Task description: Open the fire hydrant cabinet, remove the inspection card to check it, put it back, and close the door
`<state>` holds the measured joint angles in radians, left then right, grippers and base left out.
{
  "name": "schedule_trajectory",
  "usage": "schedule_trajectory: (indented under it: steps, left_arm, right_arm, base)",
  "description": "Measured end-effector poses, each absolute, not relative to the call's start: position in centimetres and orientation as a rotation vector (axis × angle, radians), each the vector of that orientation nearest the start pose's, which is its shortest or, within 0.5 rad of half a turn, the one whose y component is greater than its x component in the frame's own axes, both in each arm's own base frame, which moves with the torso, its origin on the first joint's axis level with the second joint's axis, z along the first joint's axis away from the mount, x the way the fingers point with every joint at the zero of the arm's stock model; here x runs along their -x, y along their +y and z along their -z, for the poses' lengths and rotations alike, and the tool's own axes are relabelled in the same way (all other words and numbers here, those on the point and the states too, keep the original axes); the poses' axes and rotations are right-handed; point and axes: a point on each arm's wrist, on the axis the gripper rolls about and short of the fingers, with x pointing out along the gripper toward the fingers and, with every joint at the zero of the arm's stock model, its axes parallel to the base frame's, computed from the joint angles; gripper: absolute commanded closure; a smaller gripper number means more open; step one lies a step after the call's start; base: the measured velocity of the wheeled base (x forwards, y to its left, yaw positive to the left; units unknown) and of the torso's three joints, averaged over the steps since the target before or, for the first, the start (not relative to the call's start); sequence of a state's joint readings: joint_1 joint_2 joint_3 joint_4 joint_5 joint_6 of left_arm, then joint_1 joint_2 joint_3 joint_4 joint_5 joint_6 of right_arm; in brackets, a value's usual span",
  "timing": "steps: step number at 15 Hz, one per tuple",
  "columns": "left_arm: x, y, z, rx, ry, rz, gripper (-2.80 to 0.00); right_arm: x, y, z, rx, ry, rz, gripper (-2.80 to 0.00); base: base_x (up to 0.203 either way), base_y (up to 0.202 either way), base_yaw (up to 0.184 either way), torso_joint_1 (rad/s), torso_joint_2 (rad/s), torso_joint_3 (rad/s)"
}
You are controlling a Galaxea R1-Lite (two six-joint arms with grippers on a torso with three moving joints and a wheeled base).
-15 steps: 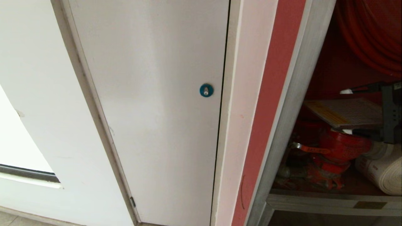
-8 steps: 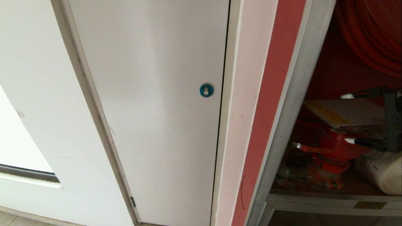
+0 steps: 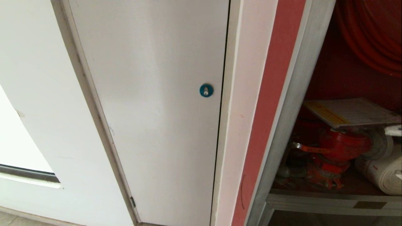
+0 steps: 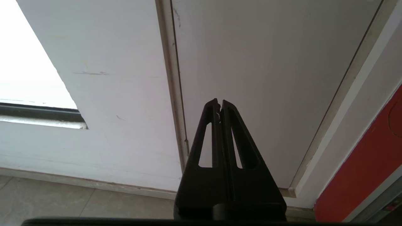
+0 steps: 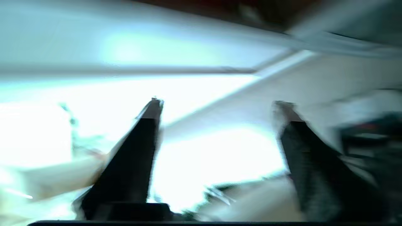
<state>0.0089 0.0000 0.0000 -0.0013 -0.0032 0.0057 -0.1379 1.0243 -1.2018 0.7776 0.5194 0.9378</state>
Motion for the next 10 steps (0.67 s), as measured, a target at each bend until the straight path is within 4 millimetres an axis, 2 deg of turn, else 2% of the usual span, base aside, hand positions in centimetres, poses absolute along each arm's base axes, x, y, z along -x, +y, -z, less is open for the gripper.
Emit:
schedule_trajectory:
  steps: [2, 5, 7, 10]
  left_arm:
    - [2.3, 0.0, -7.6, -0.006, -0.001, -0.006, 0.00]
    - [2.3, 0.0, -7.6, -0.006, -0.001, -0.005, 0.00]
    - [2.3, 0.0, -7.6, -0.006, -0.001, -0.005, 0.00]
    - [2.3, 0.0, -7.6, -0.006, -0.001, -0.005, 0.00]
  right_arm:
    - [-6.7, 0.2, -30.5, -0.932, 0.756, -0.116, 0.00]
    - [-6.2, 0.4, -30.3, -0.607, 0.790, -0.233, 0.00]
    - [-7.6, 0.3, -30.4, -0.391, 0.795, -0.319, 0.00]
    - [-10.8, 0.9, -31.1, -0.160, 0.816, -0.371, 0.00]
  base:
    - [0.000, 0.000, 0.000, 0.000, 0.00, 0.000]
    - [0.000, 0.000, 0.000, 0.000, 0.00, 0.000]
    - [0.000, 0.000, 0.000, 0.000, 0.00, 0.000]
    - [0.000, 0.000, 0.000, 0.000, 0.00, 0.000]
